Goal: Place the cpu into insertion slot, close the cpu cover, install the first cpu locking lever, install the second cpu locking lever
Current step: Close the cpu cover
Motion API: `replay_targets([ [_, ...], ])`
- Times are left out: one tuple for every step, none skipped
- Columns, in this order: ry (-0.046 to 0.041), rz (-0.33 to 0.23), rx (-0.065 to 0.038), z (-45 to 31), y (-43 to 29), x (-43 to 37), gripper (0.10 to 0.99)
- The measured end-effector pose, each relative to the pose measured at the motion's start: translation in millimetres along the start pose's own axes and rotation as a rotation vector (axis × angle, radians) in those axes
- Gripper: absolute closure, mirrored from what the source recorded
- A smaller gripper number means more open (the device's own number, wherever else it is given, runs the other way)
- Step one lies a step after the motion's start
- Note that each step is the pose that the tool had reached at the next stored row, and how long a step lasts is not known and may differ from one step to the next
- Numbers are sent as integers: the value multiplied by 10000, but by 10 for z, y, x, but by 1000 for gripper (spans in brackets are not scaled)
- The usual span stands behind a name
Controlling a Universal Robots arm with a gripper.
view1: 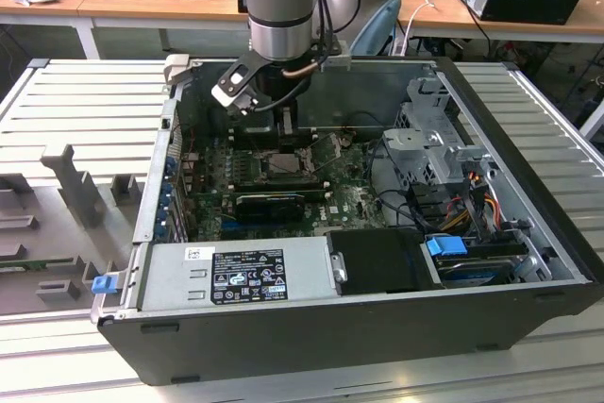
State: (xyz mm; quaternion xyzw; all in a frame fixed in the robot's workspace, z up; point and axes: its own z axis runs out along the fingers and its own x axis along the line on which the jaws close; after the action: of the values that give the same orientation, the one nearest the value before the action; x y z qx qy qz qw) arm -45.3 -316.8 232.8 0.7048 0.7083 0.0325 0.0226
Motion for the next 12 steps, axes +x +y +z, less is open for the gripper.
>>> replay_targets([
  [-1,0,18,1,19,0,980],
  [-1,0,21,2,38,-4,980],
  [0,1,32,5,62,-5,980],
  [-1,1,33,5,67,-6,980],
  [-1,1,33,6,74,-7,980],
  [0,1,33,6,79,-8,980],
  [0,2,33,6,79,-7,980],
  [0,1,33,6,79,-8,980],
  [2,2,32,6,79,-7,980],
  [-1,1,34,0,80,-7,980],
  [0,1,33,-11,81,-7,980],
  [0,1,33,-26,82,-7,980],
])
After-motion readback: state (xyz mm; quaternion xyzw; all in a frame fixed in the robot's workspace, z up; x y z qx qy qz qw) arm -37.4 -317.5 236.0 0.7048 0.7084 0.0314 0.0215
